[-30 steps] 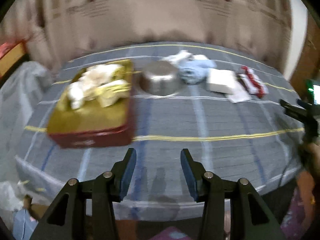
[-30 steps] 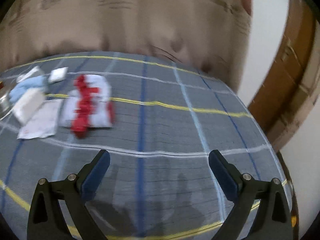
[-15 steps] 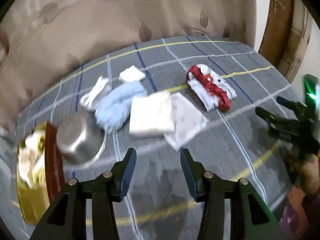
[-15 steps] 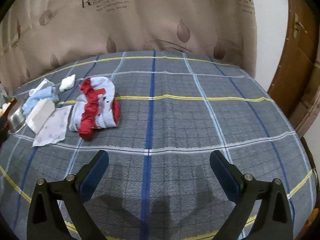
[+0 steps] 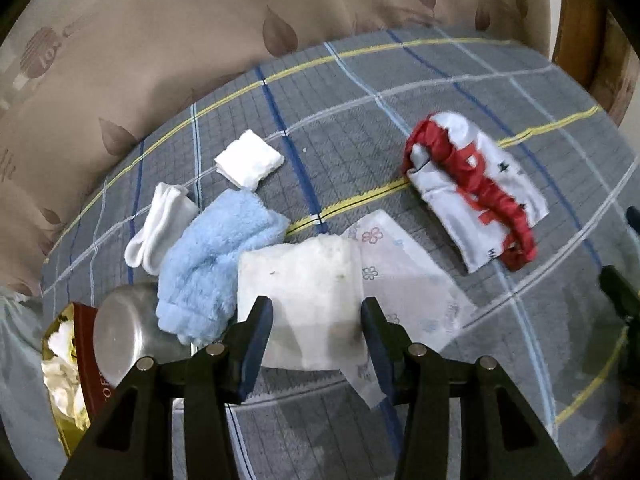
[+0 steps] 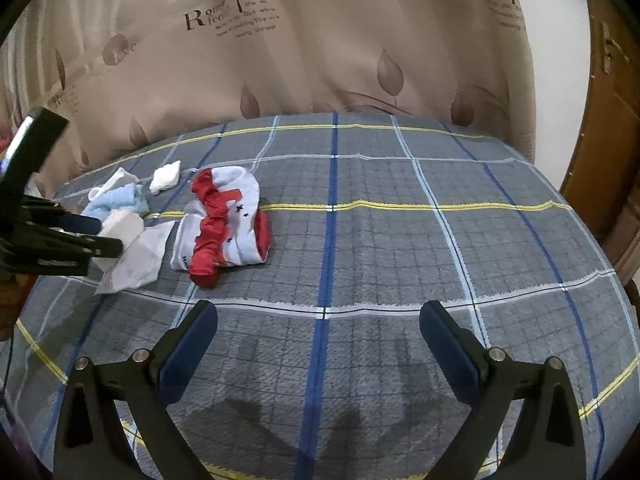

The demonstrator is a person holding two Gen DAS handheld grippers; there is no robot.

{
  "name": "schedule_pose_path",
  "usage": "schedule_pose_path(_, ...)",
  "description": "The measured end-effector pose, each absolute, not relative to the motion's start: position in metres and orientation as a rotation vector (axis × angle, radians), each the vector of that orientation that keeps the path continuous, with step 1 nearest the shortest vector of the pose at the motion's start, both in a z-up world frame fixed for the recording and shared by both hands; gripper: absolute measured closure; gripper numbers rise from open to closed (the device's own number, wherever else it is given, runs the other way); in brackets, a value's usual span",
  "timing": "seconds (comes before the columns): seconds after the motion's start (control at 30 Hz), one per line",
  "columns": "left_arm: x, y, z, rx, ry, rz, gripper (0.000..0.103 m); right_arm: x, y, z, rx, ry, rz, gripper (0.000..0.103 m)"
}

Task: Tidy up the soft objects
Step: 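Grasp the white square cloth with the left gripper while the right gripper returns to the bed, then carry the white cloth toward the tin with the left gripper while the right grasps the floral cloth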

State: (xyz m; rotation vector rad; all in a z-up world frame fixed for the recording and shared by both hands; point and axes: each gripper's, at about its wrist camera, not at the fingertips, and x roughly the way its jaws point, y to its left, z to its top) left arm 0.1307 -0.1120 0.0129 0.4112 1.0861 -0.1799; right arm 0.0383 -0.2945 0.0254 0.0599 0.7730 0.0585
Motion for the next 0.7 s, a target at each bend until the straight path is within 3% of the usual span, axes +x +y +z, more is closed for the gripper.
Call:
schedule_pose_path(0.17, 0.133, -0.111, 0.006, 0.418, 1.068, -0.188, 0.051, 0.037, -0.296, 0.028, 0.072, 0.757, 0.076, 0.002)
schedule_pose_path(0.4, 0.118, -0.094, 0.019, 0.303, 0.990, -0.220, 0.077, 0.036, -0.298, 0.029, 0.089, 0.747, 0.079, 0.002)
schedule_pose_path(0.7, 0.066, -0.072, 0.058, 0.163, 0.927, -0.227, 0.082, 0.038, -0.299, 0.027, 0.092, 0.758, 0.079, 0.002)
